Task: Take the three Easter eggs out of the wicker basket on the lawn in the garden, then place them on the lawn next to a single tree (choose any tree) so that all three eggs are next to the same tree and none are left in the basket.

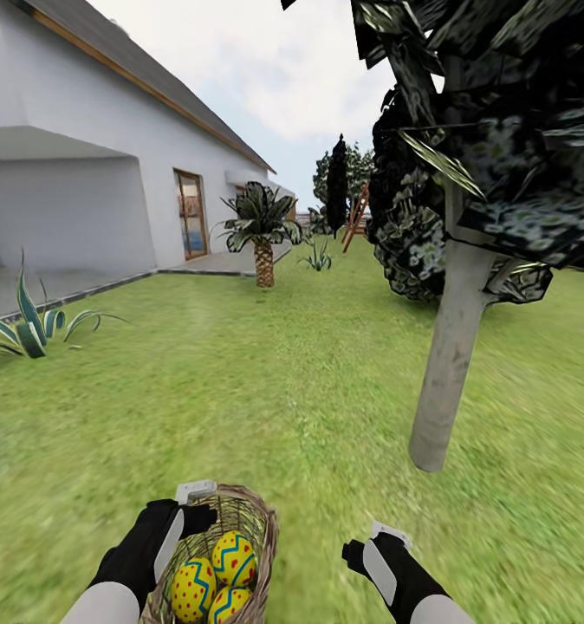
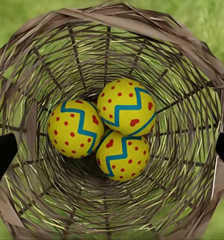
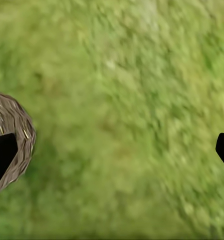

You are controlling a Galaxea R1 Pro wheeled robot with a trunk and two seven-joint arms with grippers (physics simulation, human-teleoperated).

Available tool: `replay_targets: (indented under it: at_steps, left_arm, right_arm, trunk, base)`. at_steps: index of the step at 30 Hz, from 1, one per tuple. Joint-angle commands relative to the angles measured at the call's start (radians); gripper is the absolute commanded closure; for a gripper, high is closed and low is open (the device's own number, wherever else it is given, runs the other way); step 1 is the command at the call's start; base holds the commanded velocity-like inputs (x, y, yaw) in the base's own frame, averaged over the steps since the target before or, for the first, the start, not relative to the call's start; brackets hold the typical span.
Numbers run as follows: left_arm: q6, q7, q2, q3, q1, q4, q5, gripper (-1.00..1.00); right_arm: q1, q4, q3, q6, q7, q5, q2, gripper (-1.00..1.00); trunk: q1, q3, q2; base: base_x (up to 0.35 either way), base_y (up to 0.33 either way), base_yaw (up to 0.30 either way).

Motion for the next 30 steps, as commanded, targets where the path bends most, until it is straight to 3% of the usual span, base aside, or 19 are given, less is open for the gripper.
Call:
replay_targets:
  at_steps: [1,26,30]
  left_arm:
    - [0.005,-0.001,-0.001,0.005,0.000,-0.002,-0.006,-1.00]
    - [0.005,-0.001,-0.001,0.005,0.000,-0.002,-0.006,-1.00]
    - [0.005,-0.001,-0.001,0.005,0.000,-0.002,-0.006,-1.00]
  right_arm:
    - [0.000,-0.002,0.000,0.003,-0.007,-0.011,0.000,-1.00]
    - [0.000,-0.002,0.001,0.003,-0.007,-0.008,0.000,-1.00]
    - [0.000,-0.002,0.001,0.003,-0.007,-0.008,0.000,-1.00]
  trunk:
    - [-0.004,0.000,0.007]
    - [-0.012,-0.034,0.021]
    - [-0.027,-0.029,0.049]
  base:
    - [0.000,0.000,0.000]
    - [0.000,0.000,0.000]
    - [0.000,0.000,0.000]
